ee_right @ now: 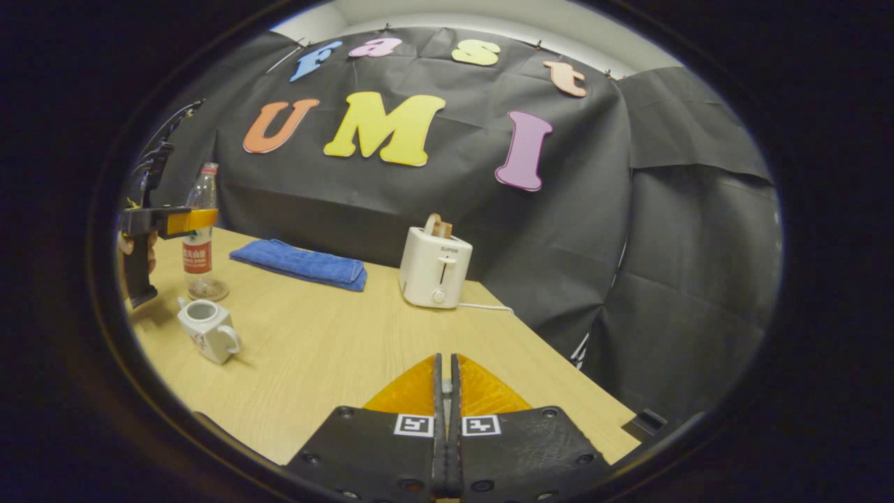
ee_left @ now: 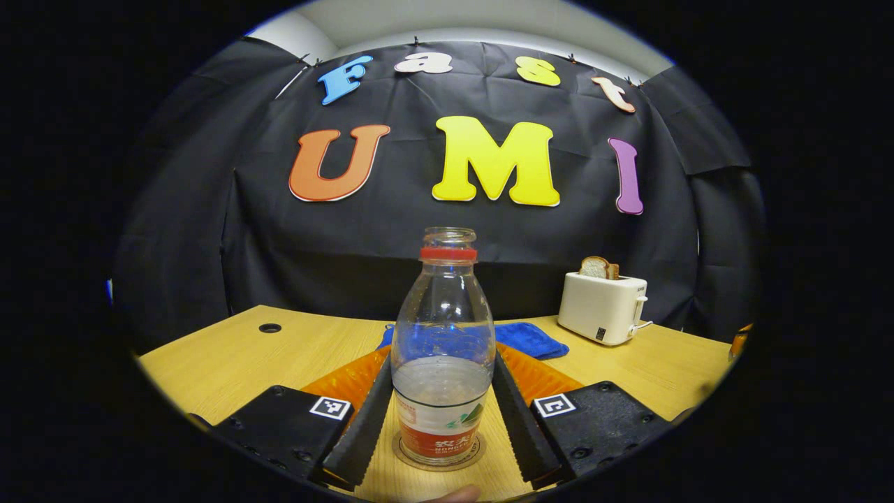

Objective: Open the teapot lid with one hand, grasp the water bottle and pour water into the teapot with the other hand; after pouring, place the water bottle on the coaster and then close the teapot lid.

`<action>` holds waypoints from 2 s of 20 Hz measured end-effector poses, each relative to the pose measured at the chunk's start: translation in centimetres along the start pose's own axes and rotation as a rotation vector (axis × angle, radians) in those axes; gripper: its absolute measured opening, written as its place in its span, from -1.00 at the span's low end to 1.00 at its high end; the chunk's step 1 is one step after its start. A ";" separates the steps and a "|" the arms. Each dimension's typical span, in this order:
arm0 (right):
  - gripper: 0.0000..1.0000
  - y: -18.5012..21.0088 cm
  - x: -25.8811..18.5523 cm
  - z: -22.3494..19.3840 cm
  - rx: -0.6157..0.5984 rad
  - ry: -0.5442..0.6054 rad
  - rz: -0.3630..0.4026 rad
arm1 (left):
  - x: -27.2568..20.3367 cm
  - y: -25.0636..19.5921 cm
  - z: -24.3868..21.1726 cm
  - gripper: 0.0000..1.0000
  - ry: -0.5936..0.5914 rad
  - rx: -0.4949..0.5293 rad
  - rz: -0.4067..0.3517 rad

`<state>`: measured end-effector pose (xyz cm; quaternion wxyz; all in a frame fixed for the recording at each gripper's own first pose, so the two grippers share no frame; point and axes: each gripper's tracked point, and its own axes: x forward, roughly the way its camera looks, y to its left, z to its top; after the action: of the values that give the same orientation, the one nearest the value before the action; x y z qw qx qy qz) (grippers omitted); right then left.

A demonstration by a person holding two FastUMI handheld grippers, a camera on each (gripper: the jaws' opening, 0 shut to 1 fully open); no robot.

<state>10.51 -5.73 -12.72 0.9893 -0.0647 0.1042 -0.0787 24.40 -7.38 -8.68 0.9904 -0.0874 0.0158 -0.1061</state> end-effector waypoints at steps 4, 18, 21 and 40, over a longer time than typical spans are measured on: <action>-0.99 0.4 0.2 -0.2 -0.006 0.004 0.011 | 1.0 0.0 -0.3 0.60 -0.002 0.004 -0.003; -0.99 0.1 0.1 -0.3 0.025 0.016 0.021 | -0.2 0.1 0.6 1.00 -0.019 0.126 0.024; -0.99 0.1 0.0 -0.3 0.026 0.017 0.019 | -0.6 -1.8 0.1 1.00 0.002 0.101 -0.038; -1.00 5.7 -3.2 1.9 0.077 -0.023 0.165 | -12.0 1.2 -1.7 1.00 0.093 0.163 0.069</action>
<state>8.63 0.62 -11.07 0.9953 -0.0189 0.0948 -0.0002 12.82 -3.92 -10.41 0.9955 -0.0009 0.0562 -0.0768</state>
